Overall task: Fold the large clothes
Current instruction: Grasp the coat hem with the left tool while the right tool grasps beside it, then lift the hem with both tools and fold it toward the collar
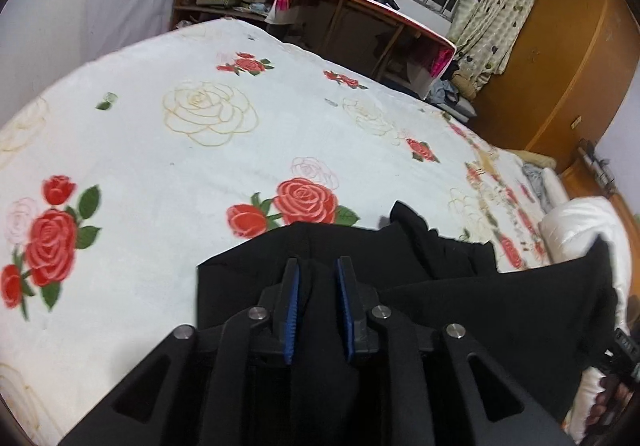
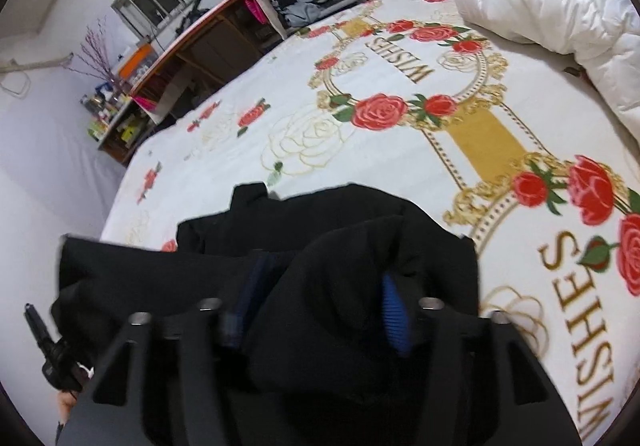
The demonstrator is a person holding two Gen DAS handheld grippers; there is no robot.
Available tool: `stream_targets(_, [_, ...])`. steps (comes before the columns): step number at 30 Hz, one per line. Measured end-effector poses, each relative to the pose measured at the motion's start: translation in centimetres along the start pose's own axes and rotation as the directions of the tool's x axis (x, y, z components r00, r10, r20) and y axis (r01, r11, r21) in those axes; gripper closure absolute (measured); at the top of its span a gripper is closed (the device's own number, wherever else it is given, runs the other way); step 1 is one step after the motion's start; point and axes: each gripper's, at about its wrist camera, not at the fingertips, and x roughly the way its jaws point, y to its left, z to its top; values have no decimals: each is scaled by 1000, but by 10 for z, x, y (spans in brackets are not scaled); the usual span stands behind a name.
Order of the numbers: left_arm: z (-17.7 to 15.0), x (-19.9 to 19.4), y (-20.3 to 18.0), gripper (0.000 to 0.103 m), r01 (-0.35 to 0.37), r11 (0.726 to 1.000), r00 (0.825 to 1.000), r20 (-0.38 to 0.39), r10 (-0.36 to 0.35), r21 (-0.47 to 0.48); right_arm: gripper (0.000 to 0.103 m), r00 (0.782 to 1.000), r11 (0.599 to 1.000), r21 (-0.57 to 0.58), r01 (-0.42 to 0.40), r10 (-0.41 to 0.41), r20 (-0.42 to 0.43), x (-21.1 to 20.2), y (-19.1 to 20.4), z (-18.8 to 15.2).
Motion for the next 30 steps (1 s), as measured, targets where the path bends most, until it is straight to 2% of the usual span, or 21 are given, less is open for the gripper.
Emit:
stream_targets(1, [3, -4, 1, 77, 8, 1000, 1000, 27, -8, 6, 34, 1000, 1000, -3, -7, 7, 14, 0, 0, 2])
stream_targets(2, [7, -11, 2, 68, 13, 1000, 997, 70, -14, 16, 31, 999, 1000, -4, -13, 13, 29, -2, 1, 5])
stream_targets(3, [12, -20, 4, 55, 21, 1000, 993, 112, -23, 19, 30, 999, 1000, -3, -21, 21, 40, -3, 1, 7])
stream_targets(5, [20, -33, 8, 44, 33, 999, 986, 164, -36, 20, 25, 996, 999, -19, -38, 39, 79, -8, 2, 11])
stream_targets(11, [37, -34, 16, 44, 11, 998, 985, 174, -23, 68, 25, 984, 997, -73, -39, 52, 171, -22, 5, 21])
stream_targets(13, [38, -31, 19, 43, 14, 997, 985, 170, -26, 71, 25, 983, 996, -88, -6, 22, 182, -23, 3, 23])
stream_targets(15, [35, -27, 22, 38, 19, 998, 986, 166, -30, 66, 25, 982, 995, -96, 14, 4, 190, -21, -2, 22])
stream_targets(17, [31, -13, 22, 35, 31, 997, 991, 128, -41, 75, 25, 986, 995, -92, 22, -6, 167, -13, -9, 21])
stream_targets(21, [22, 35, 15, 35, 49, 992, 999, -4, -49, 113, 25, 997, 994, -104, 31, -23, 74, 21, -23, 16])
stream_targets(23, [19, 59, 14, 35, 72, 993, 995, -72, -65, 96, 25, 999, 993, -114, 37, -34, 32, 39, -29, 16])
stream_targets(26, [17, 78, 10, 36, 83, 992, 991, -115, -71, 99, 25, 999, 992, -123, 31, -33, -14, 57, -35, 20])
stream_targets(27, [17, 81, 6, 50, 93, 990, 990, -116, -80, 110, 26, 999, 992, -127, 25, -28, -23, 59, -36, 21])
stream_targets(28, [17, 79, 2, 65, 105, 986, 990, -109, -91, 127, 39, 999, 991, -133, 26, -29, -20, 61, -35, 22])
stream_targets(29, [17, 77, -4, 76, 104, 983, 991, -104, -89, 150, 75, 1000, 990, -135, 26, -28, -14, 61, -34, 22])
stream_targets(30, [17, 73, -10, 84, 75, 980, 995, -76, -62, 186, 82, 999, 991, -133, 30, -32, -15, 61, -32, 23])
